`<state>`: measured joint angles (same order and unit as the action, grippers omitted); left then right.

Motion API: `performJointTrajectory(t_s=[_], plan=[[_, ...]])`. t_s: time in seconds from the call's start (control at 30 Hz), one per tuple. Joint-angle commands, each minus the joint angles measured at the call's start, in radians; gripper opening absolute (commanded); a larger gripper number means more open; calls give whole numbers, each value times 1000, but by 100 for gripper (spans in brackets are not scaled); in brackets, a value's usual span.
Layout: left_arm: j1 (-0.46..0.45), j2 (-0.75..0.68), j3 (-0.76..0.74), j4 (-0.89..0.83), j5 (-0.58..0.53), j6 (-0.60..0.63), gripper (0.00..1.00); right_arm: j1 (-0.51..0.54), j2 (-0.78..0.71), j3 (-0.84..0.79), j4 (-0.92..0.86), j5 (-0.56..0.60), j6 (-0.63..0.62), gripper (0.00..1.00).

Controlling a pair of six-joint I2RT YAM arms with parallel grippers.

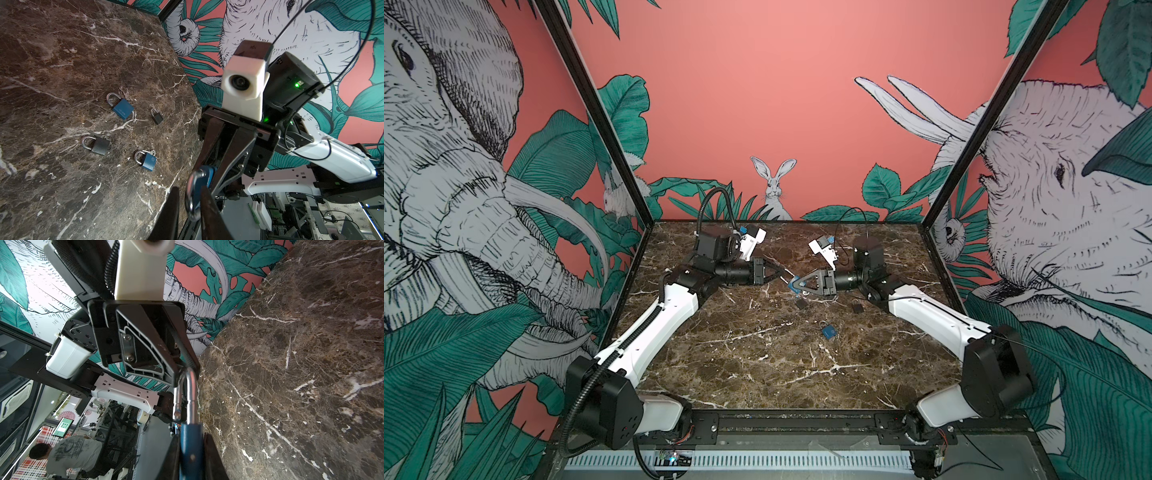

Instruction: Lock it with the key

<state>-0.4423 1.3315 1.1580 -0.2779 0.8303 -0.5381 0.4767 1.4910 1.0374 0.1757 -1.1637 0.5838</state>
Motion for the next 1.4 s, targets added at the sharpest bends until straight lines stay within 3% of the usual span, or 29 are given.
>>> performJointTrajectory(t_s=[0.0,0.37,0.47,0.57,0.63,0.73,0.97,1.37], plan=[[-2,-3,2,22,19,-4,22,-2,-22,33,72,-28,1,0],[-3,8,0,22,29,-5,20,3,-23,36,70,-23,0,0],[-3,9,-2,23,32,-5,15,3,-21,36,71,-26,1,0],[-2,16,-6,22,34,-3,2,6,-21,28,108,-35,29,0],[-3,21,-11,21,38,1,0,5,-20,9,210,-60,103,0],[-3,26,-19,20,37,18,0,4,1,-30,496,-105,314,0],[0,40,-36,14,17,71,0,2,169,-23,1233,-173,927,0],[1,37,-47,21,74,50,0,3,186,-16,1226,-158,910,0]])
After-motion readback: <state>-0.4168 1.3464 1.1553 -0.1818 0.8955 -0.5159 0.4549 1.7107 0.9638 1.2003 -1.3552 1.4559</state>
